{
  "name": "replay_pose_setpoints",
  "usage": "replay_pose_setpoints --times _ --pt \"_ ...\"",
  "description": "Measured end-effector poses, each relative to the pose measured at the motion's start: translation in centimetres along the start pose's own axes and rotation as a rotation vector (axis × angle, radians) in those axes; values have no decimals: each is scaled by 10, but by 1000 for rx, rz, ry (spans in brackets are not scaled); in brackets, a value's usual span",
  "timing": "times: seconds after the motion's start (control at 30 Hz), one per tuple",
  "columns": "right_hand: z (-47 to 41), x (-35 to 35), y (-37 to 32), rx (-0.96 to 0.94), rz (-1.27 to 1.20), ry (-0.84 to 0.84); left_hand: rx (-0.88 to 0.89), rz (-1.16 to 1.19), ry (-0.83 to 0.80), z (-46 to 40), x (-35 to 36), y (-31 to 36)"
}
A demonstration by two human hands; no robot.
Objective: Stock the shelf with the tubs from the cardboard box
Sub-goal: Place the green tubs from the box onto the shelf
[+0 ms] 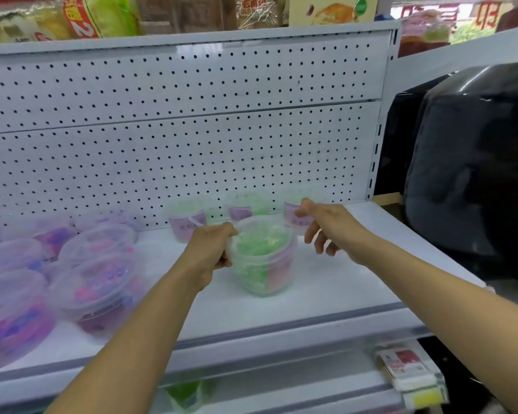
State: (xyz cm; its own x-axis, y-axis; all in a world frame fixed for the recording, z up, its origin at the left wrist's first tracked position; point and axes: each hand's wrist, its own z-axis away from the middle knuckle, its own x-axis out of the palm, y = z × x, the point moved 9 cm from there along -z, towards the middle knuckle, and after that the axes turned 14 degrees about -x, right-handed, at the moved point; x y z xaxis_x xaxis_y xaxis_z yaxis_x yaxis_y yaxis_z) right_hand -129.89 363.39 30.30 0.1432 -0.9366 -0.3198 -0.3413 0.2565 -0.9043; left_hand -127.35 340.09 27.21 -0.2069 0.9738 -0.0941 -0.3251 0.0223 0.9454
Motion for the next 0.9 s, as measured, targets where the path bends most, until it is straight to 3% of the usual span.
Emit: replay_pose_setpoints --times 0.07,0.17,0.27,0.43,0.53,0.67,0.77,0.9 --pt "17 5 -13 -59 102 -115 31 -28 -58 7 27 5" --pt "29 -22 -21 -165 126 -5 76 -56 -133 14 63 8" --pt "36 -64 -8 -122 122 120 179 -144 -209 21 96 14" --pt "48 -139 34 -8 124 417 647 -670 69 16 121 46" --pt "47 -163 60 59 88 522 797 -961 121 3 136 54" --pt "31 -162 75 74 38 465 827 -1254 155 -21 147 53" --pt "14 -153 76 10 189 348 817 -1305 185 -29 150 50" --pt "-17 -154 82 -21 398 338 895 -1295 258 -31 162 54"
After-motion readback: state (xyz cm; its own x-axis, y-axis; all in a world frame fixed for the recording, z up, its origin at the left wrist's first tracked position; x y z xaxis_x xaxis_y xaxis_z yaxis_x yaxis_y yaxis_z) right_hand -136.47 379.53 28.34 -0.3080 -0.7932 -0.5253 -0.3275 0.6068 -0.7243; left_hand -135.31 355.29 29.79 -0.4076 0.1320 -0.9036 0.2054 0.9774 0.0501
